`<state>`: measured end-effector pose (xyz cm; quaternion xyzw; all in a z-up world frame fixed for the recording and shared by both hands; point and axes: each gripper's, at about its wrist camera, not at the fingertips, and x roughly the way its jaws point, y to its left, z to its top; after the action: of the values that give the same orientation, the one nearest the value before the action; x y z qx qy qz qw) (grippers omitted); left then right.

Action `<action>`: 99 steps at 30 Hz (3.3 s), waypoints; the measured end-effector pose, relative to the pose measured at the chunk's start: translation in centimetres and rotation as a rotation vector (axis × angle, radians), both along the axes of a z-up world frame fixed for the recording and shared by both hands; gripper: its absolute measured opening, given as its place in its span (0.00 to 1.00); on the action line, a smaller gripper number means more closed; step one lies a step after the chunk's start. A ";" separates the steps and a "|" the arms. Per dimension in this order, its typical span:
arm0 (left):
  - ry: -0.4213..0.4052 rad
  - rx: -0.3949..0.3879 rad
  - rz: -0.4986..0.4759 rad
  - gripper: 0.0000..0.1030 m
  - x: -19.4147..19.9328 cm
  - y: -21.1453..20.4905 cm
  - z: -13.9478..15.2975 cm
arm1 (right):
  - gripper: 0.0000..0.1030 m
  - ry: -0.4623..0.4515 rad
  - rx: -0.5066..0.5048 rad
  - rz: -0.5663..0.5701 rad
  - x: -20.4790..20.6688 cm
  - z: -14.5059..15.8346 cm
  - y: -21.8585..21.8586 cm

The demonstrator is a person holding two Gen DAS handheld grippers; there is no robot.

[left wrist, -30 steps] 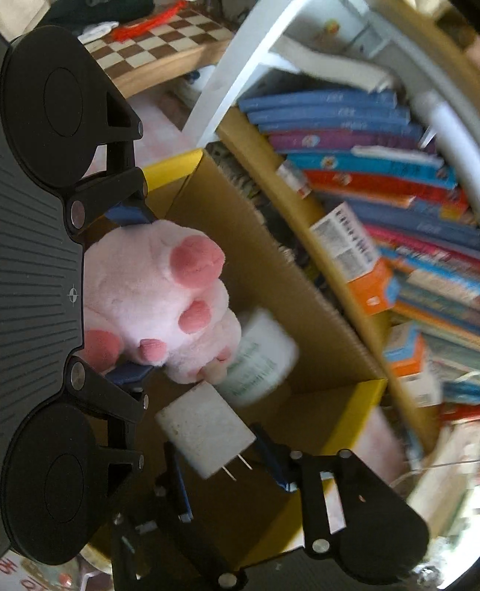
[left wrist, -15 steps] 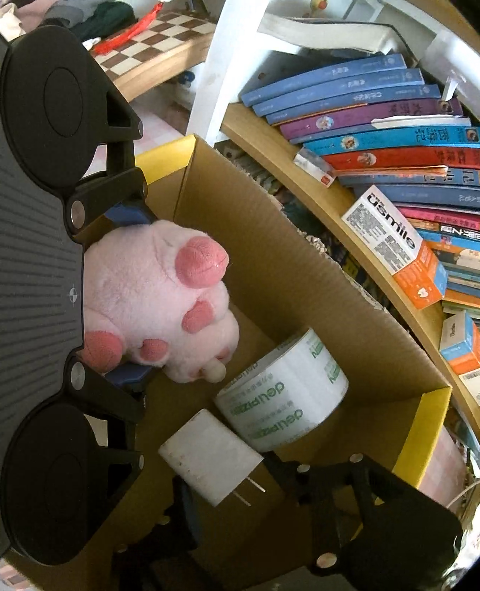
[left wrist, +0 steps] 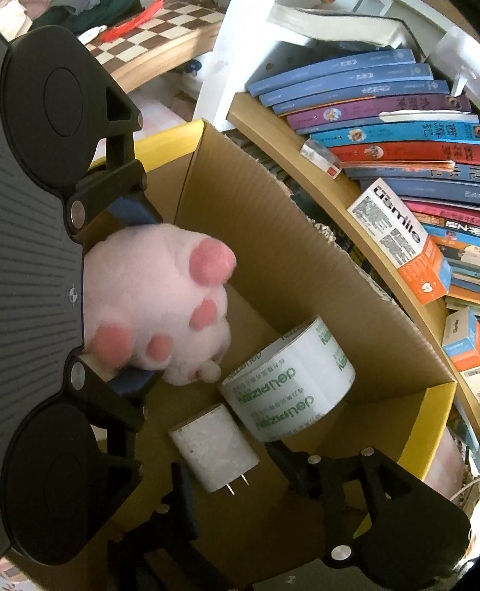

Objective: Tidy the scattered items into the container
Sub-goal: 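Lower the plush into the yellow box with the left tool while the right tool releases the charger inside, then withdraw both open tools from the box back over the table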

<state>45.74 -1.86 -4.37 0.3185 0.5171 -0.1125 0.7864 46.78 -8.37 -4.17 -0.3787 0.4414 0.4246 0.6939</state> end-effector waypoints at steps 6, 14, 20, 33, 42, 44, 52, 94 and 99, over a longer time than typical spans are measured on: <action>-0.062 -0.020 -0.024 0.80 -1.3 -0.1 2.0 | 0.53 -0.008 0.063 -0.048 -0.3 1.6 -0.4; -0.165 -0.080 -0.023 0.81 -3.8 0.2 5.3 | 0.54 -0.044 0.166 -0.129 -2.1 5.1 -2.4; -0.246 -0.110 -0.032 0.81 -6.0 0.2 7.5 | 0.54 -0.097 0.203 -0.173 -3.7 7.4 -3.7; -0.412 -0.211 -0.069 0.81 -13.3 0.2 11.9 | 0.54 -0.239 0.341 -0.234 -10.4 13.1 -5.9; -0.479 -0.278 -0.070 0.81 -18.6 1.0 13.6 | 0.54 -0.304 0.399 -0.248 -16.0 15.3 -6.3; -0.491 -0.295 -0.062 0.81 -19.7 1.2 13.7 | 0.54 -0.317 0.417 -0.261 -17.2 15.5 -6.4; -0.550 -0.356 -0.012 0.82 -24.4 2.6 13.6 | 0.55 -0.356 0.484 -0.369 -21.2 15.4 -7.6; -0.538 -0.519 0.294 0.91 -39.0 3.6 2.6 | 0.66 -0.349 0.494 -0.869 -37.5 2.7 -11.2; -0.528 -0.531 0.300 0.91 -38.8 3.6 2.4 | 0.66 -0.339 0.485 -0.872 -37.2 2.5 -11.0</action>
<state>6.90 1.76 -1.99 0.0434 0.2910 -0.0404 0.9549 9.57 -19.36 -1.64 -0.0517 0.3286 0.1190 0.9355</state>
